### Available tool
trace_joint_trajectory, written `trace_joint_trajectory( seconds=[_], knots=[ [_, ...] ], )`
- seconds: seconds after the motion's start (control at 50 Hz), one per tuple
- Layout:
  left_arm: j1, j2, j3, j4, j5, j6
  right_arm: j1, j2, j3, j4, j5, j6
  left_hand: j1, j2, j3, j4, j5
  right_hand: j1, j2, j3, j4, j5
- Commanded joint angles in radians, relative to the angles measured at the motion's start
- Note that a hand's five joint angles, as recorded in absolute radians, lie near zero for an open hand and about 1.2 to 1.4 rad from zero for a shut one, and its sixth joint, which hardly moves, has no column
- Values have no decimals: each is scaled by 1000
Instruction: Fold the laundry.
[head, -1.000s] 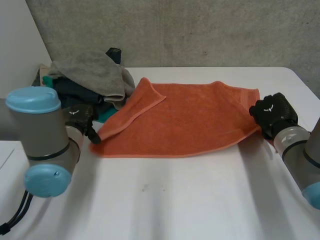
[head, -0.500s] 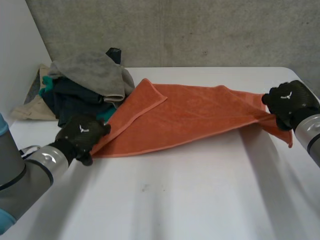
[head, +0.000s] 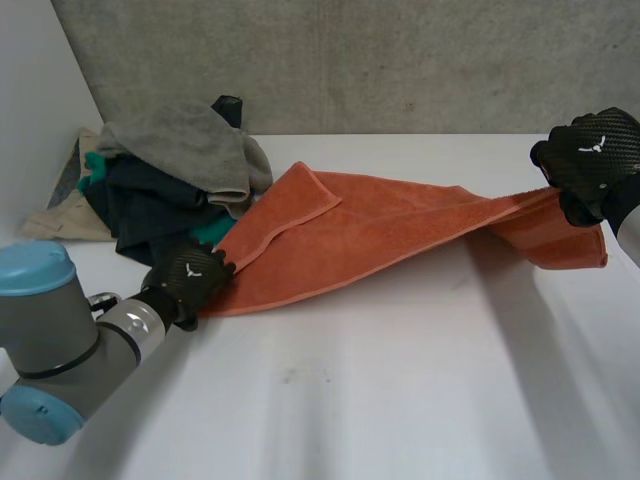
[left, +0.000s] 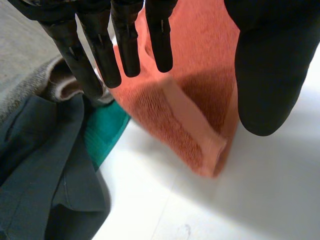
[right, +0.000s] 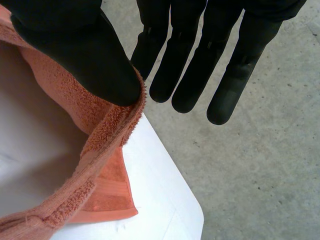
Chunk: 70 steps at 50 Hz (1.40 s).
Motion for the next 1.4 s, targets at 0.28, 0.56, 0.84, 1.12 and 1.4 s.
trace_joint_trajectory(
  seconds=[0.28,0.56,0.84,1.12,1.4],
  knots=[
    [29,-135,166,19,-110,80,0,12,-15,-1,6,-2,180,177,181,176,167,269,217,201,191,228],
    [71,-117,111,8,-8,81,-3,58,-29,-7,12,-8,145,142,146,140,132,269,217,201,191,228],
    [94,110,4,-113,6,-18,-17,92,-41,-4,16,0,136,133,137,132,123,269,217,201,191,228],
    [-40,136,1,-180,-8,-437,43,-38,-164,82,70,72,45,42,46,41,32,269,217,201,191,228],
    [-164,-34,126,-180,-162,-477,139,-126,-291,156,110,101,34,31,35,29,21,269,217,201,191,228]
  ],
)
